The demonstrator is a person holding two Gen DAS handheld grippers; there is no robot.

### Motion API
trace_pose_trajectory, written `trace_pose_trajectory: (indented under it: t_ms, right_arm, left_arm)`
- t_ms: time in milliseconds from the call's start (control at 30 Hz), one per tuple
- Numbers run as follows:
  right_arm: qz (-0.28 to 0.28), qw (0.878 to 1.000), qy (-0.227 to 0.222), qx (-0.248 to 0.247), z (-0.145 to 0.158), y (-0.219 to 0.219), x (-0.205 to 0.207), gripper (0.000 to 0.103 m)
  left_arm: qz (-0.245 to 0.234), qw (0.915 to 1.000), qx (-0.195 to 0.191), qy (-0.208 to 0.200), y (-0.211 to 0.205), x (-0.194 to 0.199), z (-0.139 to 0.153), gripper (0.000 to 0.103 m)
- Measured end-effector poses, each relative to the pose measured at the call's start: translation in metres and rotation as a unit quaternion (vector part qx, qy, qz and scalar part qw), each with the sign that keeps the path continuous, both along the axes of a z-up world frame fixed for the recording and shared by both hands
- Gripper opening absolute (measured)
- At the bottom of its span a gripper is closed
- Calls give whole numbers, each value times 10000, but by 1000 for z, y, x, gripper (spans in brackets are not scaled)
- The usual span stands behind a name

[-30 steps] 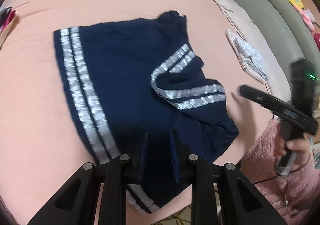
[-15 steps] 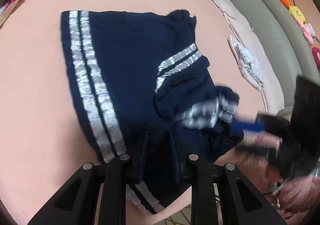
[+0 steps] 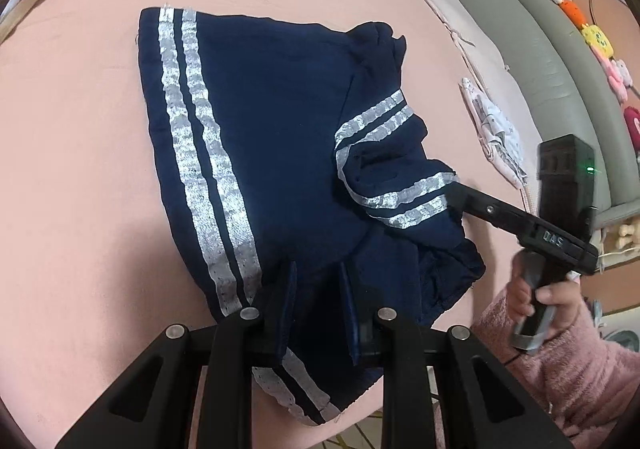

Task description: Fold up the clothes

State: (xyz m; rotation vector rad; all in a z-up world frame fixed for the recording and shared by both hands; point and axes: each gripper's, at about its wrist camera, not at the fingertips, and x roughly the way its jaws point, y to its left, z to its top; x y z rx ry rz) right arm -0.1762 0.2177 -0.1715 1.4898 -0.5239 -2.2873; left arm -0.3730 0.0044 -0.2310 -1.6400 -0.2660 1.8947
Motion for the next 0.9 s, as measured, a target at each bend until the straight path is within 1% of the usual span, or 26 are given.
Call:
trace_pose_trajectory:
  t_ms: [33, 100, 133, 167, 233, 300, 433, 500, 533, 567, 600, 633, 667, 767, 800, 833, 900]
  right_arm:
    - [72, 9998, 94, -131, 2, -1, 2, 50]
    - [217, 9986, 283, -391, 7, -3, 6, 28]
    - [375, 9980, 411, -299, 13, -9, 12, 25]
    - [534, 9969, 537, -208, 20, -16, 17, 24]
    - [933, 9942, 518, -157, 25, -27, 29, 19]
    - [1127, 9922, 530, -53, 30, -36, 42, 17]
    - [1574, 9844, 770, 173, 46, -60, 71, 17]
    - [1997, 9770, 645, 373, 44, -81, 82, 17]
    - [2159, 9733, 582, 518, 40, -87, 86, 17]
    - [2319, 9691, 519, 662, 37, -94, 90, 17]
    - [2368, 9671, 463, 802, 32, -99, 93, 17]
    - [2296, 9686, 448, 839, 31, -97, 94, 17]
    - [2224, 9701, 434, 874, 31, -95, 96, 17]
    - [1953, 9777, 386, 663, 43, -76, 103, 19]
    - [1864, 9800, 371, 594, 47, -70, 105, 26]
    - [1863, 9798, 377, 623, 51, -64, 109, 36]
    - [1803, 9801, 471, 682, 59, -54, 119, 43]
  left_arm:
    - [9, 10000, 10, -11, 0, -1, 0, 20]
    - [0, 10000, 9, -9, -1, -1, 0, 20]
    - [-14, 10000, 2, -6, 0, -1, 0, 20]
    - [-29, 10000, -6, -4, 0, -1, -1, 20]
    - [-40, 10000, -8, -9, 0, -2, -1, 20]
    - [-39, 10000, 2, -8, 0, -1, -2, 20]
    - [-39, 10000, -11, 26, -1, 1, -1, 20]
    - [-51, 10000, -4, 26, 0, 1, 0, 20]
    - [-54, 9999, 86, -9, -1, 2, 0, 20]
    - [-63, 9996, 273, -67, -2, 2, 2, 20]
    - [-83, 9990, 433, -104, -3, 3, 3, 20]
    - [-150, 9985, 526, -51, -3, 7, 7, 20]
    - [-286, 9978, 588, 101, 0, 13, 14, 20]
    - [-839, 9925, 705, 541, 15, 35, 37, 20]
    - [-989, 9912, 641, 608, 23, 41, 40, 20]
    - [-1138, 9895, 576, 675, 30, 46, 44, 20]
    - [-1343, 9865, 354, 864, 43, 56, 50, 20]
